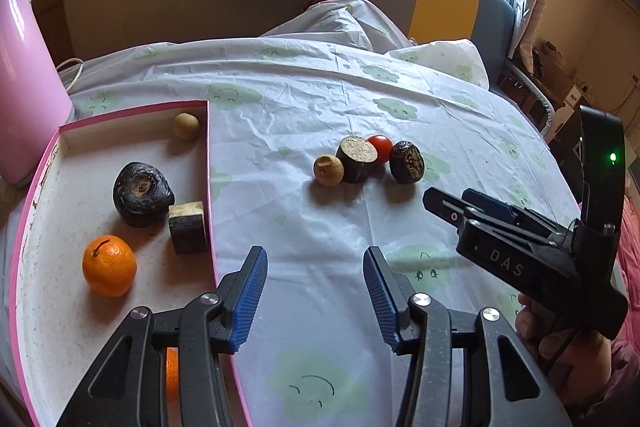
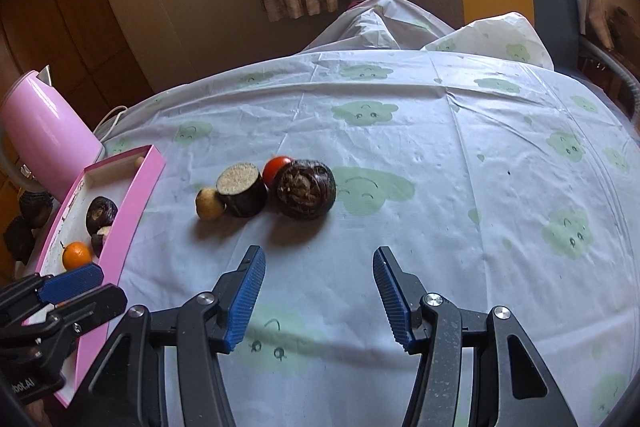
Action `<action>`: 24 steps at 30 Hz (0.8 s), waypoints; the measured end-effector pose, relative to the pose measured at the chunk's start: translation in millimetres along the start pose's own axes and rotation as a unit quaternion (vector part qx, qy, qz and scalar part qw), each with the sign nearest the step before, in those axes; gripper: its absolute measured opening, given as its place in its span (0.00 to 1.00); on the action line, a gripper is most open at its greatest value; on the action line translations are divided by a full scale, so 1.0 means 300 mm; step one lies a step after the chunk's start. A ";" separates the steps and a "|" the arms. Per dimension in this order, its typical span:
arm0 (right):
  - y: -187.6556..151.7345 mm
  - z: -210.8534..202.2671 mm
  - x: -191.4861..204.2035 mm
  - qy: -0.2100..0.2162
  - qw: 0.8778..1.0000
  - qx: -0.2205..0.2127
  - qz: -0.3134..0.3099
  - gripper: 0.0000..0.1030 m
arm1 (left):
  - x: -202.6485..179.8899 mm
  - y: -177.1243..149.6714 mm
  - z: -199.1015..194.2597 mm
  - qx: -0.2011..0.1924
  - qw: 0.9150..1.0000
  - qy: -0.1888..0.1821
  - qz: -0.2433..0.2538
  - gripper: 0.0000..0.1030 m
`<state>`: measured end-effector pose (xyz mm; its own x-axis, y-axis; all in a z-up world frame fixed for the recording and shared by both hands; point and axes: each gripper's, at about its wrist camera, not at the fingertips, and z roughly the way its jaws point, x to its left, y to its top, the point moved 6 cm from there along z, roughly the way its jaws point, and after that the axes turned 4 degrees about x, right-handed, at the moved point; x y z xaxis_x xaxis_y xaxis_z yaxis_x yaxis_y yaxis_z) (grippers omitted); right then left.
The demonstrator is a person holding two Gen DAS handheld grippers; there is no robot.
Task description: Organize fruits
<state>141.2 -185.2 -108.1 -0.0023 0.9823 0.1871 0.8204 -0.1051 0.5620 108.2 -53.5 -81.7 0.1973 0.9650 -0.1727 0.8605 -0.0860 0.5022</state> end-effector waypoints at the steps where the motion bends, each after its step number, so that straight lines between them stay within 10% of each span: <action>1: 0.010 0.005 0.001 0.000 1.000 -0.002 0.000 0.56 | 0.000 0.006 0.003 -0.002 1.000 -0.001 -0.001 0.47; 16: 0.095 0.138 0.041 -0.013 0.999 0.013 -0.037 0.62 | 0.018 0.076 0.082 0.006 0.999 -0.005 -0.034 0.42; 19: 0.099 0.149 0.039 -0.017 0.999 0.012 -0.044 0.43 | 0.012 0.097 0.102 0.006 0.999 -0.007 -0.032 0.38; 24: 0.089 0.134 -0.015 -0.033 0.999 0.007 -0.025 0.43 | 0.007 0.140 0.142 0.006 0.999 -0.010 -0.039 0.38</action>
<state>186.0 -186.2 -126.3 -0.0055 0.9944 0.1059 0.8287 -0.0547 0.5570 164.7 -65.5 -97.1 0.1387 0.9639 -0.2272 0.8795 -0.0144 0.4757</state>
